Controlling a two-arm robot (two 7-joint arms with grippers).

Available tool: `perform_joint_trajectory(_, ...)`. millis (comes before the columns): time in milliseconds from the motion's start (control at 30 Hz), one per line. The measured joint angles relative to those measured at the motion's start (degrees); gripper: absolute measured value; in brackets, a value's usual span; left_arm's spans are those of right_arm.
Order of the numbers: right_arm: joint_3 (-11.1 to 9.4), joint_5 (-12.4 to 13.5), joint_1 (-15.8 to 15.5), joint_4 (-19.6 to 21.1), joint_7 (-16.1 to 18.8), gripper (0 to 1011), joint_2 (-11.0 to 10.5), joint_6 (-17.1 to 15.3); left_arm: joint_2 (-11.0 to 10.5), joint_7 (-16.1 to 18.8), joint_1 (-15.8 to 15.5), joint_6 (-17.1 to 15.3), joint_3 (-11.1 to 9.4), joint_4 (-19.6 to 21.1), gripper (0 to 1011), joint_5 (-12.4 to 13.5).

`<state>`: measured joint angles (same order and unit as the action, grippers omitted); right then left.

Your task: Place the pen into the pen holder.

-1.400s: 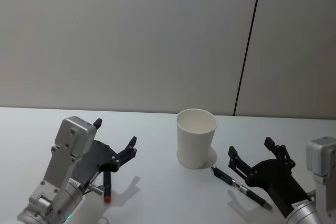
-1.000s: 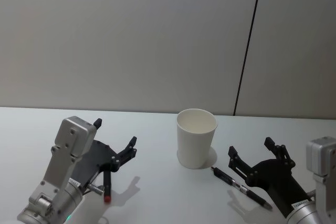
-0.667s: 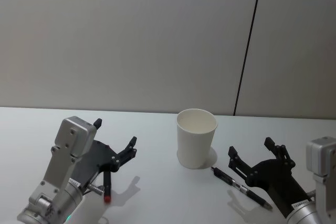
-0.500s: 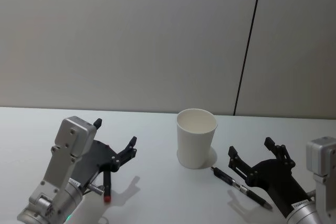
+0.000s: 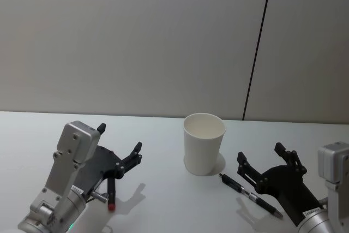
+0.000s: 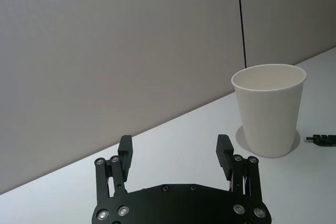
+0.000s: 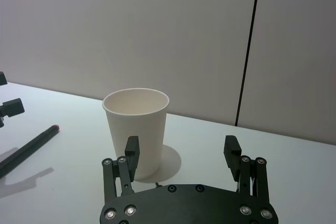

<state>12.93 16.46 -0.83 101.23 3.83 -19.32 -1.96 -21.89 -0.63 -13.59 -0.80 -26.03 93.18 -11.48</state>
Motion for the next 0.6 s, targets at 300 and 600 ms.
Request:
perform_joint_trajectory(300, -0.1, 0.1, 0.7, -0.7, 1.0, 1001, -0.1, -0.3, 0.0, 0.0, 0.0, 0.0, 0.0, 0.0, 1003, 0.0)
perform_joint_trajectory(600, -0.7, 0.1, 1.2, -1.4, 2.6, 1001, -1.1, -1.0, 0.0, 0.0, 0.0, 0.0, 0.0, 0.0, 1003, 0.0)
